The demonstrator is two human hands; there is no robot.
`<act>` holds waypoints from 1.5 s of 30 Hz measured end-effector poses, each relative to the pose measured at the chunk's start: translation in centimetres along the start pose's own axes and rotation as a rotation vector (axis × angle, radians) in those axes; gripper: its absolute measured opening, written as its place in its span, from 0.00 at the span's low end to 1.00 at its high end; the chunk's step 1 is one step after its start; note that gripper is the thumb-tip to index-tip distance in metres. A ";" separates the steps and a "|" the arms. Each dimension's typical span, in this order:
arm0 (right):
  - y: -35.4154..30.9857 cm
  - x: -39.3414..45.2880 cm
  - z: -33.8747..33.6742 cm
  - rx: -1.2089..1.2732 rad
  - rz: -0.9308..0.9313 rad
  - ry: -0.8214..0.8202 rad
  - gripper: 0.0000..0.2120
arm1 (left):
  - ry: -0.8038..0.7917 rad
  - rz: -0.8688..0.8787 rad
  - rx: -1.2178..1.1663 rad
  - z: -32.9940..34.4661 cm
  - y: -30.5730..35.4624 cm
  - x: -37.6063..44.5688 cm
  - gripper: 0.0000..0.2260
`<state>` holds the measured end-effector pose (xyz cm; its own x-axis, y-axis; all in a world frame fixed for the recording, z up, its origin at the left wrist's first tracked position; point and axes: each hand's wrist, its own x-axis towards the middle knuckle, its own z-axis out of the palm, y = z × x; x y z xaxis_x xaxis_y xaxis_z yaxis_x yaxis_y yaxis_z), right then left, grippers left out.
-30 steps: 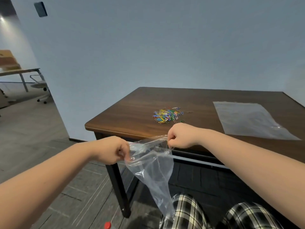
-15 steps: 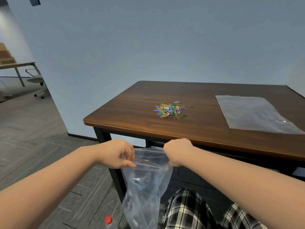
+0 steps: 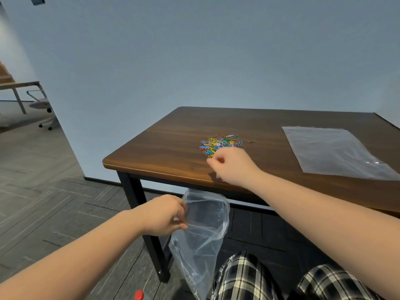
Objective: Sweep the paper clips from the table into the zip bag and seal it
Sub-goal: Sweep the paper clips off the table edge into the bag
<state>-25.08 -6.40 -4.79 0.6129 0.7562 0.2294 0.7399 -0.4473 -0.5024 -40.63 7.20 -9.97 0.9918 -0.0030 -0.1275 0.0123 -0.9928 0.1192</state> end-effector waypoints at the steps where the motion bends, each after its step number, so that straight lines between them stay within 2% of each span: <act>1: 0.6 0.9 -0.1 0.025 0.016 0.091 0.17 | 0.008 -0.011 -0.007 0.0 0.0 0.1 0.13; 3: 2.0 2.4 0.1 0.093 0.046 0.195 0.16 | 0.023 -0.028 -0.023 -0.1 0.0 0.4 0.13; 5: 3.3 3.5 0.4 0.136 0.060 0.232 0.14 | 0.035 -0.043 -0.034 -0.2 0.0 0.5 0.13; 10: 5.4 6.2 1.7 0.055 0.089 0.283 0.16 | 0.050 -0.061 -0.026 -0.3 -0.2 1.1 0.13; 14: 5.9 7.9 1.7 -0.024 0.158 0.232 0.20 | 0.051 -0.087 -0.029 -0.2 -0.3 1.7 0.13; 20: 4.8 8.8 1.6 0.031 0.184 0.035 0.27 | 0.062 -0.128 -0.046 0.6 -0.4 2.3 0.12; 31: 3.2 6.8 1.3 0.251 0.085 0.037 0.21 | 0.187 -0.152 -0.145 1.7 0.6 1.5 0.13; 40: 2.2 6.1 2.3 0.369 0.087 0.082 0.21 | 0.200 -0.103 -0.296 1.3 0.2 -0.1 0.08; 45: 1.5 6.0 2.0 0.330 0.117 0.060 0.24 | 0.219 -0.093 -0.331 1.3 0.2 -0.1 0.08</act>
<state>-20.84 -1.62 -5.83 0.7103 0.6754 0.1982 0.5408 -0.3434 -0.7679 -40.94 6.85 -11.20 0.9876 0.1463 0.0560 0.1082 -0.8955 0.4318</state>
